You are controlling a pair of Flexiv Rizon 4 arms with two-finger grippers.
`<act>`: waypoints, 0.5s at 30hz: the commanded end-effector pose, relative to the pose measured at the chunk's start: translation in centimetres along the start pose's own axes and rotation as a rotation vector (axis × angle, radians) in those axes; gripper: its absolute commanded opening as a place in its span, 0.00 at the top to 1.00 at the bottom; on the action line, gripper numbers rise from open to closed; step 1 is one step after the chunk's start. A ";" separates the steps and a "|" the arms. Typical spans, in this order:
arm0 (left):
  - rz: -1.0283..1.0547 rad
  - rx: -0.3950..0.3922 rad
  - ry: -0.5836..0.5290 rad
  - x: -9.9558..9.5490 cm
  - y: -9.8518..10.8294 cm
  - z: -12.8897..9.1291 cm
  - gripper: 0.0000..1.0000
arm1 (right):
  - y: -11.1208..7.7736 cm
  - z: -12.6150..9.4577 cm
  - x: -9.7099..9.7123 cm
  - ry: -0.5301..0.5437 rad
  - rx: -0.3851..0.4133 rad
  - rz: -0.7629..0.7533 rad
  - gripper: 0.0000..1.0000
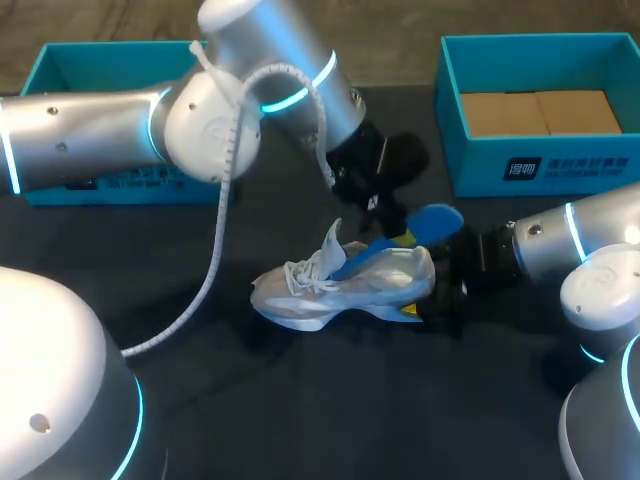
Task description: Take the shoe out of the shoebox, open the shoe tongue, remove and reinsert the insole, then place the shoe into the shoebox
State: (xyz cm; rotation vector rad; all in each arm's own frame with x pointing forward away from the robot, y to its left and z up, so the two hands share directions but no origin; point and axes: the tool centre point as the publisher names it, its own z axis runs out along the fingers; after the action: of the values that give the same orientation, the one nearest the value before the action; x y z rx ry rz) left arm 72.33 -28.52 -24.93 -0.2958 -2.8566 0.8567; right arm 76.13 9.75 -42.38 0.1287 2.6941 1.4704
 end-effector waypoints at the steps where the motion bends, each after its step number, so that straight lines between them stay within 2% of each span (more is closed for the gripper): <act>1: -0.013 0.000 0.048 0.0 -1.2 -2.3 1.00 | 0.0 0.1 0.1 -0.002 0.004 0.000 1.00; 11: -0.086 0.016 0.215 1.6 -5.6 -6.5 1.00 | 0.0 0.1 0.1 -0.002 0.004 0.000 1.00; 15: -0.114 0.041 0.215 2.3 -7.1 -8.3 1.00 | 0.0 0.1 0.1 -0.002 0.004 0.000 1.00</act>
State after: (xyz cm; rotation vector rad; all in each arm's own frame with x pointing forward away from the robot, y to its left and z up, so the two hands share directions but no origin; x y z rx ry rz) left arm 70.57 -29.50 -15.32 -0.2085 -2.6121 0.8338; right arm 76.13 9.75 -42.38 0.1287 2.6942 1.4704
